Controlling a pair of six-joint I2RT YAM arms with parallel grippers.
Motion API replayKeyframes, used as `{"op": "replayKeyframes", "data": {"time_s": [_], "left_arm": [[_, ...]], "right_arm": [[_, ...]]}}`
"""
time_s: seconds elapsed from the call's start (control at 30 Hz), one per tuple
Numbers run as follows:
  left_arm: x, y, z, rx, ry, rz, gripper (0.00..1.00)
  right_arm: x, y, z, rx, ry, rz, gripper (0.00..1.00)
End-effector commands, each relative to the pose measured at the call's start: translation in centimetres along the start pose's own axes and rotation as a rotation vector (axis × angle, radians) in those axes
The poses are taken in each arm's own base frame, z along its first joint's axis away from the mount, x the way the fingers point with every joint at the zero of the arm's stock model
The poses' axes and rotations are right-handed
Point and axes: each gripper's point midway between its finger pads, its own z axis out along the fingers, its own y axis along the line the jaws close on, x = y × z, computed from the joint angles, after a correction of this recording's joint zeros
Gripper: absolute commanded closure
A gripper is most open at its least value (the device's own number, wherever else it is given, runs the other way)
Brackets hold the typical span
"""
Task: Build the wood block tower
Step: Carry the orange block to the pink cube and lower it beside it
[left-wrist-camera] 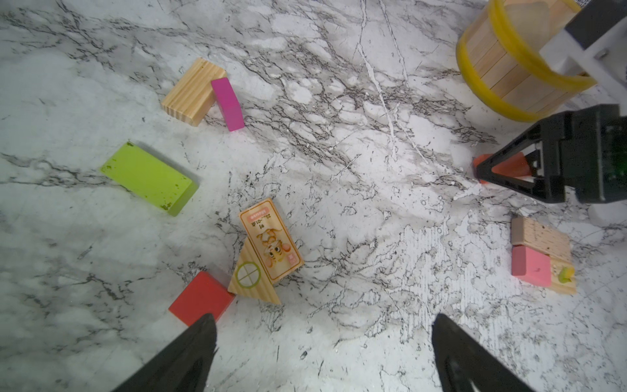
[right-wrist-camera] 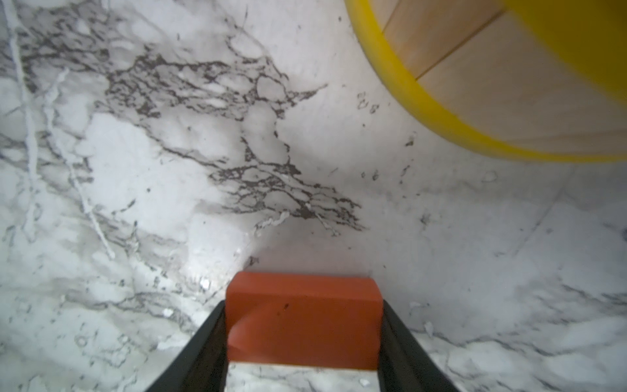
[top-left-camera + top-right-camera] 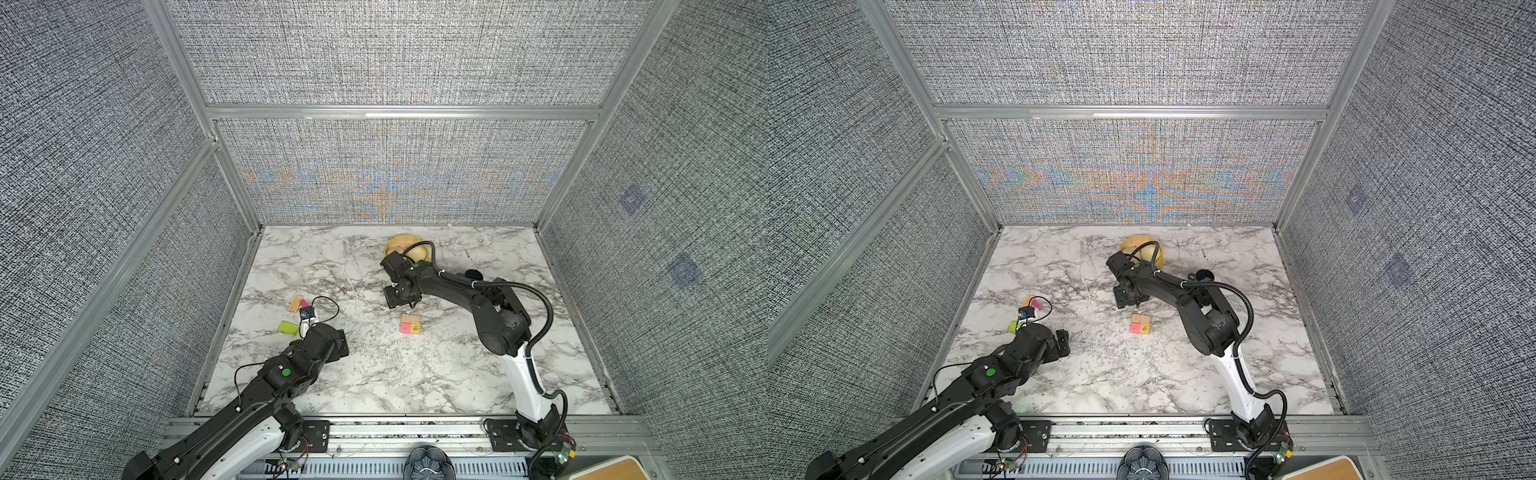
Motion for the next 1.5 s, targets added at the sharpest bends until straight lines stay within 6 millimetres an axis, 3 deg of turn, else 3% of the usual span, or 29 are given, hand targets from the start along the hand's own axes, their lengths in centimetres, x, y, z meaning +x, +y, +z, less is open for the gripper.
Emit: {"op": "replayKeyframes", "data": {"time_s": [0.0, 0.3, 0.53, 0.9, 1.47], "left_arm": [[-0.1, -0.2, -0.2, 0.004, 0.008, 0.015, 0.01], [-0.8, -1.1, -0.4, 0.024, 0.013, 0.033, 0.0], [-0.9, -1.8, -0.3, 0.042, 0.027, 0.04, 0.01], [-0.4, -1.3, -0.5, 0.033, 0.043, 0.052, 0.0], [-0.1, -1.0, -0.5, 0.019, 0.056, 0.057, 0.0]], "right_arm": [[-0.5, 0.8, -1.4, -0.047, -0.034, -0.098, 0.44], [0.5, 2.1, -4.5, -0.152, -0.04, -0.332, 0.44], [2.7, 2.1, -4.9, -0.185, 0.023, -0.505, 0.44], [6.5, 2.4, -4.8, -0.273, 0.079, -0.669, 0.43], [8.3, 3.1, -6.5, -0.375, 0.043, -0.835, 0.36]]}}
